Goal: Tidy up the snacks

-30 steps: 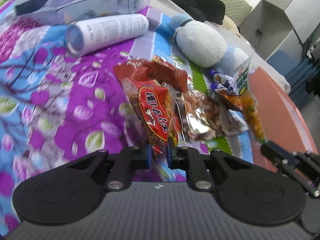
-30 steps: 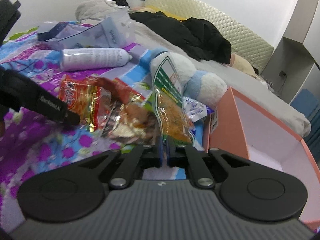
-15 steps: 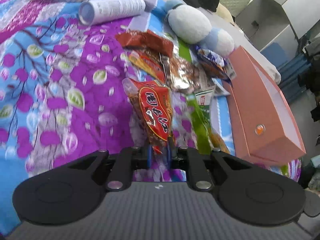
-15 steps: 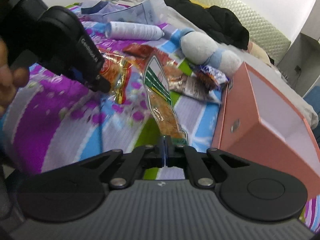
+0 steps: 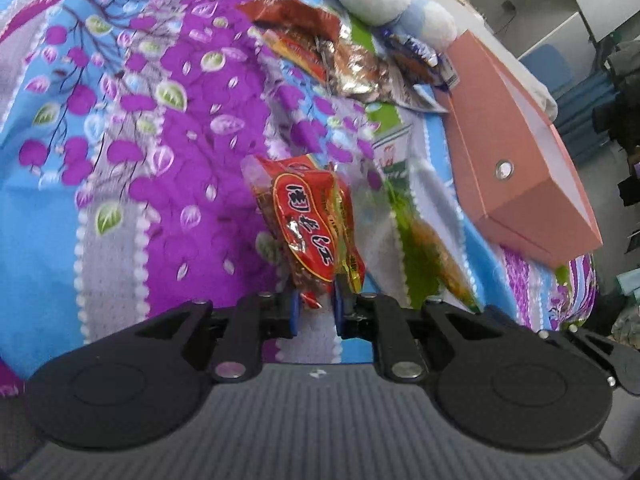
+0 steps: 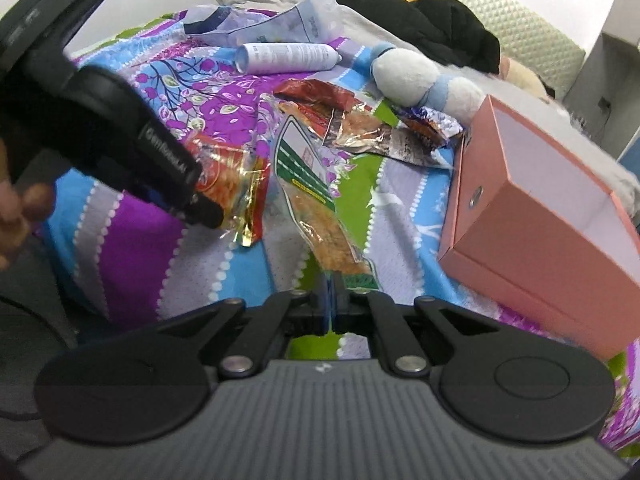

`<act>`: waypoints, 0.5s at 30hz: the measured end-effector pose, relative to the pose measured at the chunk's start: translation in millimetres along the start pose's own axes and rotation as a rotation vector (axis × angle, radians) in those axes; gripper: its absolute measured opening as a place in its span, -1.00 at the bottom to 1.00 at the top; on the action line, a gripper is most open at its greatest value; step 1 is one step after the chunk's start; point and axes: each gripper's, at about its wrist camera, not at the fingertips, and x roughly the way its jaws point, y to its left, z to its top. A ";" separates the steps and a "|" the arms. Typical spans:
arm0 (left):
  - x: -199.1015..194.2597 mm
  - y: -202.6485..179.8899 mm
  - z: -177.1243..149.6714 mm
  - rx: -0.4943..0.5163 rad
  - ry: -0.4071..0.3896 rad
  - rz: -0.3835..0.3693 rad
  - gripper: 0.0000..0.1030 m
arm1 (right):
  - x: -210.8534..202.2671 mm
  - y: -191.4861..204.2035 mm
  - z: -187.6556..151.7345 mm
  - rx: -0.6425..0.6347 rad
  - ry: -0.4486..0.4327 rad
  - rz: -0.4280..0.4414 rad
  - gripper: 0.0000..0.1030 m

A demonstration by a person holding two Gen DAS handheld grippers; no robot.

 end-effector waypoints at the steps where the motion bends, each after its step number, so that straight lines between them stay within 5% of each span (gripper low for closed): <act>1: 1.0 0.7 -0.8 -0.003 0.010 0.003 -0.66 | -0.8 -0.7 -0.7 0.007 -0.006 0.009 -0.87; 4: 1.6 -0.5 -0.3 -0.001 0.019 0.012 -0.58 | 0.2 -4.4 -1.8 0.027 -0.012 0.025 -0.86; 9: 2.7 -1.5 3.6 -0.018 0.022 0.037 -0.03 | 4.2 -6.8 -3.6 0.050 -0.012 0.060 -0.81; 13: 1.9 0.8 3.2 -0.033 0.015 0.051 0.19 | 6.2 -9.3 -5.1 0.073 -0.007 0.091 -0.73; 15: 1.7 2.2 3.6 -0.041 0.017 0.057 0.21 | 6.9 -11.2 -6.5 0.092 -0.008 0.104 -0.49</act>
